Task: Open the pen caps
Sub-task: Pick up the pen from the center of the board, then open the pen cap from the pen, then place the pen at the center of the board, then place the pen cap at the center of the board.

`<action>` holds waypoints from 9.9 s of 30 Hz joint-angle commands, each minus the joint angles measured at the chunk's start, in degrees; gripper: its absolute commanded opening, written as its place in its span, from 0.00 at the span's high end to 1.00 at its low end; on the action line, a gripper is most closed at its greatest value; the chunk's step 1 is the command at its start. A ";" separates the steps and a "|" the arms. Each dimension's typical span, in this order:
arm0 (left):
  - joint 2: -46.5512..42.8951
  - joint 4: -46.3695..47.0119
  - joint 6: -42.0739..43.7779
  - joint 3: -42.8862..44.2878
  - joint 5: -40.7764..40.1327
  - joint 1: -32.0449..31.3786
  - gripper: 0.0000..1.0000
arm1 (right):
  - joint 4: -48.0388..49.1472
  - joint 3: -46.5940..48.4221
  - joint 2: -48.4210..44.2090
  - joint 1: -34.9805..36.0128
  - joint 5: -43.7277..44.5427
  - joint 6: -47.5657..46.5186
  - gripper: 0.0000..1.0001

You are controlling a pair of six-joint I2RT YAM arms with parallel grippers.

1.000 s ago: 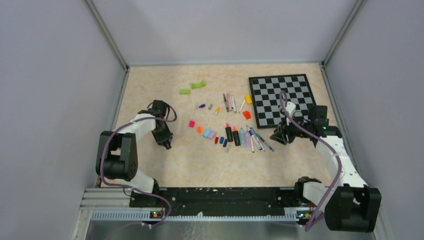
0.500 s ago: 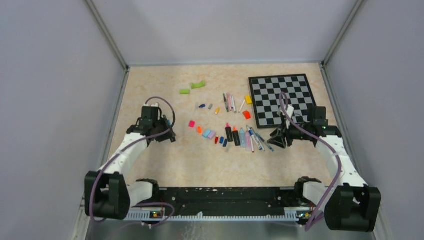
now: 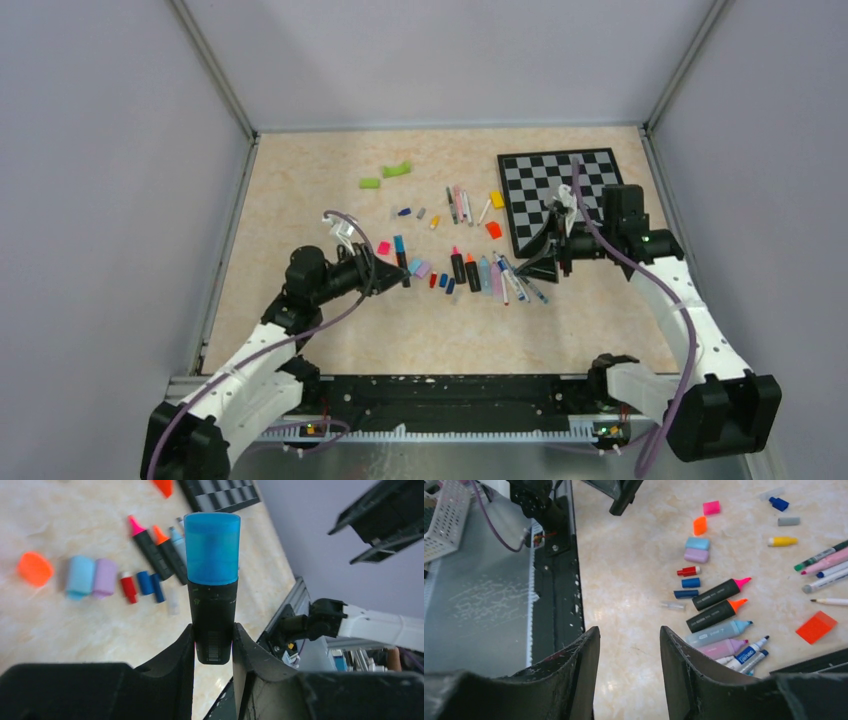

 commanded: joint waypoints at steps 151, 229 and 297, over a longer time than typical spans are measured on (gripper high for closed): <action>29.85 64.02 8.38 20.77 -31.87 -29.79 1.00 | 61.10 -23.01 -3.92 7.04 -15.52 55.73 1.00; -8.65 15.18 -4.90 -4.66 -11.53 -13.12 1.00 | 7.06 -6.49 17.10 -7.03 30.84 -1.46 0.89; 62.11 -38.19 7.20 52.68 -46.54 -42.56 0.64 | 17.63 -14.15 -3.68 -21.33 9.35 7.03 0.53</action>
